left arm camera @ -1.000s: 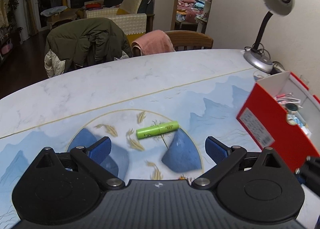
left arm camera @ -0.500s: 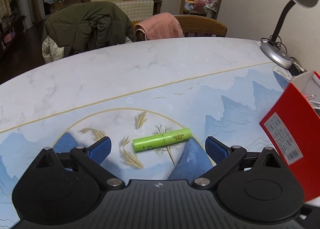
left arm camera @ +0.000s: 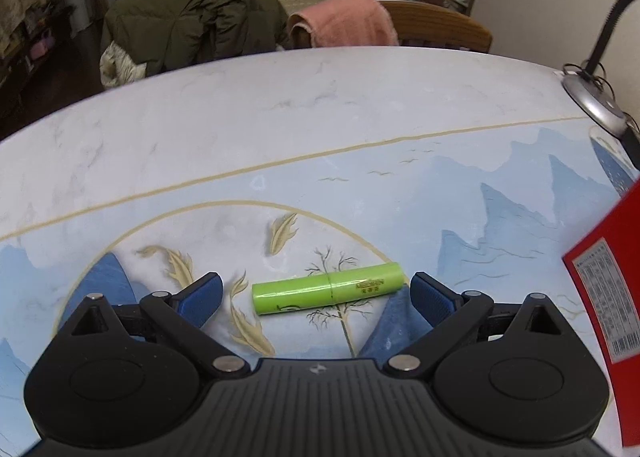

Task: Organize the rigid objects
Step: 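Grasp the green lip-balm tube with the left tool while the right tool grasps the red horse keychain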

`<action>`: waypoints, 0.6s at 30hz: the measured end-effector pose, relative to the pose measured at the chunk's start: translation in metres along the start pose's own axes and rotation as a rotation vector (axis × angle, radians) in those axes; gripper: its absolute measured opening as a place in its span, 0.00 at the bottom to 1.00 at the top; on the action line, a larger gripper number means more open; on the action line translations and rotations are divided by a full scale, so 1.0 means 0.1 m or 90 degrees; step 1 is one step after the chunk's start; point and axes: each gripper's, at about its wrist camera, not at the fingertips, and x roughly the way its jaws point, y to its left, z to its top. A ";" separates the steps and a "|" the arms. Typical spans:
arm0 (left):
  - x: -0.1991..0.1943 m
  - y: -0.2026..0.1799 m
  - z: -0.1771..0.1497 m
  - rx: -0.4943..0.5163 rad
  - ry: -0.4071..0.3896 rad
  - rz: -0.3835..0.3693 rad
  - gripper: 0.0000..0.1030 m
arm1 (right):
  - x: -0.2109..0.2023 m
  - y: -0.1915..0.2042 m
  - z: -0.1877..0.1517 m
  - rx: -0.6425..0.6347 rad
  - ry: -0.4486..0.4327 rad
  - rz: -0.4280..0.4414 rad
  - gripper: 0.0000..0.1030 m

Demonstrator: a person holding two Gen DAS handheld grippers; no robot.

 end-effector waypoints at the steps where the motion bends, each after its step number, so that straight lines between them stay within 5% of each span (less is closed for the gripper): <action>1: 0.02 0.01 -0.01 -0.007 0.002 0.001 0.98 | 0.00 0.00 0.00 -0.002 -0.001 -0.002 0.57; 8: 0.03 -0.01 -0.04 -0.005 -0.012 0.014 0.96 | -0.01 0.04 0.01 -0.026 -0.005 -0.025 0.48; 11: 0.00 -0.01 -0.03 -0.005 -0.025 0.019 0.80 | -0.02 0.04 0.01 -0.024 -0.006 -0.027 0.45; 18: -0.04 0.05 -0.06 -0.011 -0.035 0.004 0.78 | -0.07 0.03 0.00 -0.014 -0.008 -0.026 0.39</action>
